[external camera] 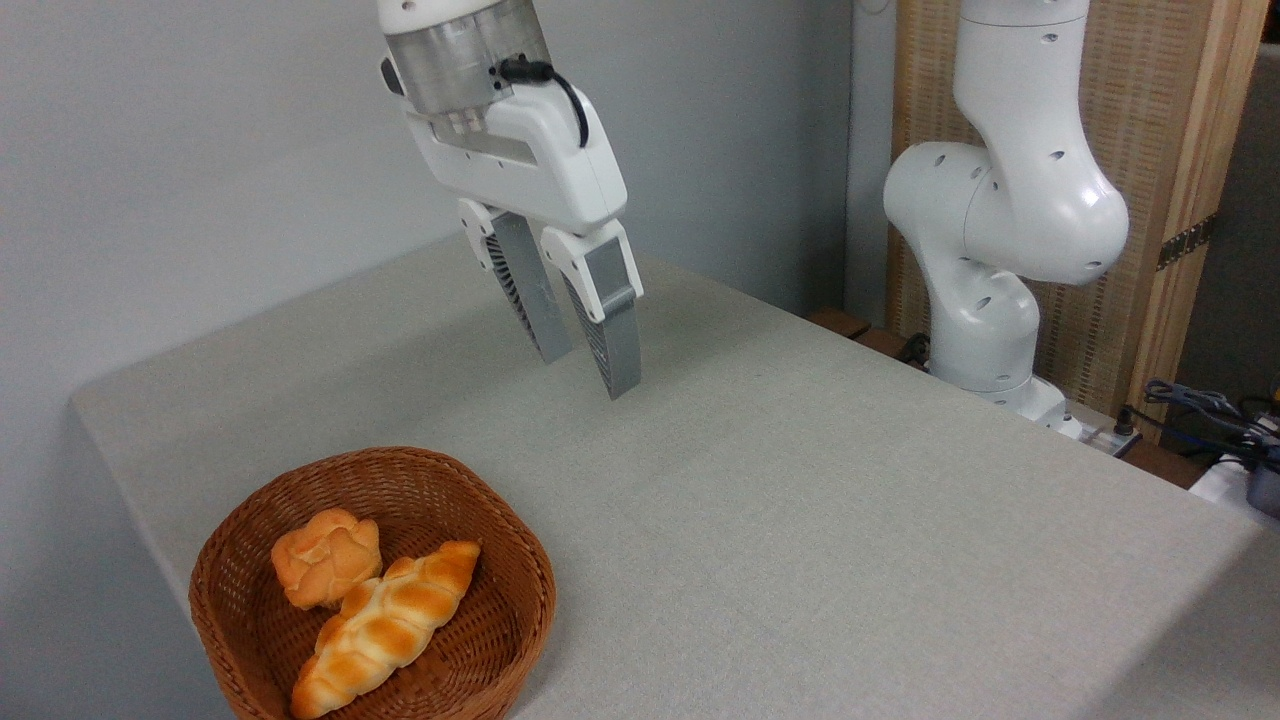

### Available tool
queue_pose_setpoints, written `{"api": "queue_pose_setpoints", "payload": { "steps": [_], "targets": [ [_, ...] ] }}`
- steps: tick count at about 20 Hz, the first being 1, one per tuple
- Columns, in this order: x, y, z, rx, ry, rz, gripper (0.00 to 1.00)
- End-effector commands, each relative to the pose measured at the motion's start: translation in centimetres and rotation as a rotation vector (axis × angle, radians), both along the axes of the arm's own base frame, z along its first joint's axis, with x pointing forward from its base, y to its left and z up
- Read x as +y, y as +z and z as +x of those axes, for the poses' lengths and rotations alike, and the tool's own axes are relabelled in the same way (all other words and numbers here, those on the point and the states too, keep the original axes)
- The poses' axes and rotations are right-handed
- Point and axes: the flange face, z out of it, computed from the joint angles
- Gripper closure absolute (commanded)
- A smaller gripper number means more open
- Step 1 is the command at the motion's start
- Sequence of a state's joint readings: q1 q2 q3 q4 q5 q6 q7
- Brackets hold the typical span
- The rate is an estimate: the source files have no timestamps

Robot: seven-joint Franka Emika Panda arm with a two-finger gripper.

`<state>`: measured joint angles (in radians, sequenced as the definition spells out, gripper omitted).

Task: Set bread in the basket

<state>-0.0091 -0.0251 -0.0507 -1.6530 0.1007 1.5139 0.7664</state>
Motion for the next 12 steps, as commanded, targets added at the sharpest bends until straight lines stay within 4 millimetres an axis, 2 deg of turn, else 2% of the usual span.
{"api": "queue_pose_setpoints", "payload": {
  "steps": [1, 5, 12],
  "targets": [
    [-0.19, -0.57, -0.37, 0.017, -0.024, -0.021, 0.00],
    [-0.34, -0.84, 0.23, -0.029, -0.019, -0.037, 0.00],
    [-0.55, -0.25, 0.00, -0.044, 0.025, -0.094, 0.00]
  ]
}}
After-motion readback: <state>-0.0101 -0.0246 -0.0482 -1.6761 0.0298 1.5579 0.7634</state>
